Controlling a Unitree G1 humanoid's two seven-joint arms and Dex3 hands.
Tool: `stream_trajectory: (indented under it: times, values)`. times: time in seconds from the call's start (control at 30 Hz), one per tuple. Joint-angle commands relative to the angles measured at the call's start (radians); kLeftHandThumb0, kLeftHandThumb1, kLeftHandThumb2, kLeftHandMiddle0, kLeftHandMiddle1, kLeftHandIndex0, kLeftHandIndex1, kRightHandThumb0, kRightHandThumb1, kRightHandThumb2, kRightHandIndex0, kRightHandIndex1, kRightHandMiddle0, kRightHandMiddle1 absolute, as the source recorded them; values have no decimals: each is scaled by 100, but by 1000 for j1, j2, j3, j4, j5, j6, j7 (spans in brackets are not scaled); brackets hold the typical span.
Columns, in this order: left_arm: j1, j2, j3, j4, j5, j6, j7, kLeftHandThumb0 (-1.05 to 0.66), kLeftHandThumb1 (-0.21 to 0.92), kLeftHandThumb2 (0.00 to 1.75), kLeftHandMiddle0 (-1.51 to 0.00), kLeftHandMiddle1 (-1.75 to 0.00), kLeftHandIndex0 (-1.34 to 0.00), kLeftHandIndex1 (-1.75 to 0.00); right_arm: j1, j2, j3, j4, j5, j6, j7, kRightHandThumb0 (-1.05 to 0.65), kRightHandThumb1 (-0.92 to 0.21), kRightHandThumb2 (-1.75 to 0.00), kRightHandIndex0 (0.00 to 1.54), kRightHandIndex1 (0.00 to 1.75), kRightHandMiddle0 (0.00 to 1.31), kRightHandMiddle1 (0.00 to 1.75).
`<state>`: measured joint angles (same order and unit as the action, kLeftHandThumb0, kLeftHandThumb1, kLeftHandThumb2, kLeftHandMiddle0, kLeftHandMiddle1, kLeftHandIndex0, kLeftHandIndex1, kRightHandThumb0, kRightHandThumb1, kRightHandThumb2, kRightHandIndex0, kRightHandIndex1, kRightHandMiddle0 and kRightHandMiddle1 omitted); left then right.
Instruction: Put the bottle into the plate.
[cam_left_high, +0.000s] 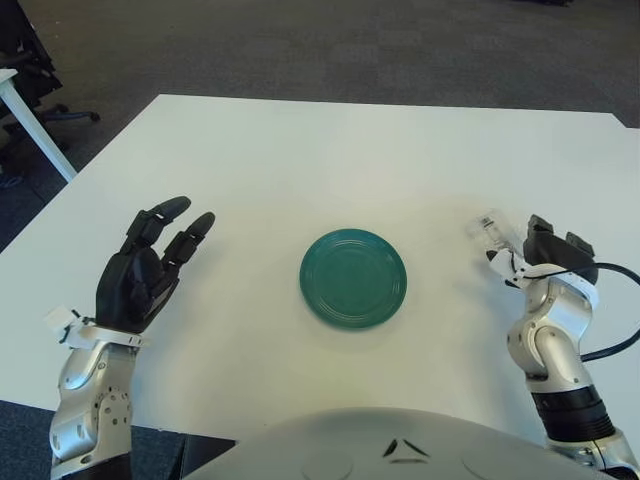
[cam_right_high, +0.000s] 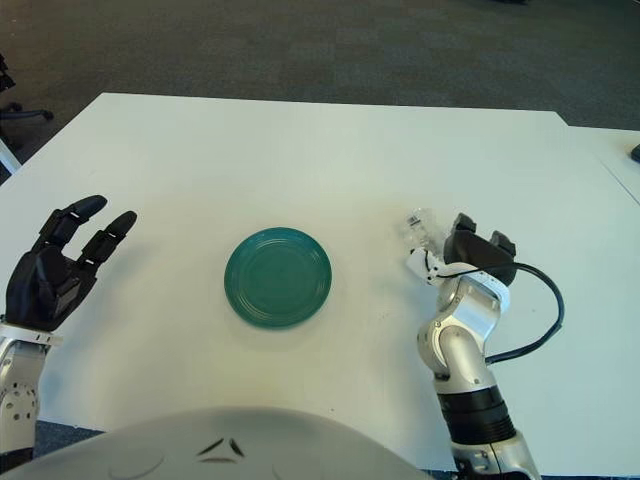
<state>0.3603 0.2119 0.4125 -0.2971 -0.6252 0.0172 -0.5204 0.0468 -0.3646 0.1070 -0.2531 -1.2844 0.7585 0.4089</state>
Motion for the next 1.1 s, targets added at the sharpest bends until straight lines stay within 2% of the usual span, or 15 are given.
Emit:
stream_trajectory:
  times: [0.0, 0.43, 1.07]
  values:
    - [12, 5, 8, -25, -17, 10, 9, -61, 92, 48, -41, -29, -9, -110, -14, -18, -1, 33, -1, 1, 21, -105, -92, -82, 0, 0, 0, 0]
    - [49, 10, 18, -75, -40, 26, 16, -61, 92, 48, -41, -29, -9, -110, -10, -70, 12, 118, -5, -2, 44, -105, -92, -83, 0, 0, 0, 0]
    - [86, 8, 25, -133, -57, 46, 28, -61, 92, 48, -41, -29, -9, -110, 5, -148, 41, 143, 2, -33, 52, -105, -92, -83, 3, 2, 2, 1]
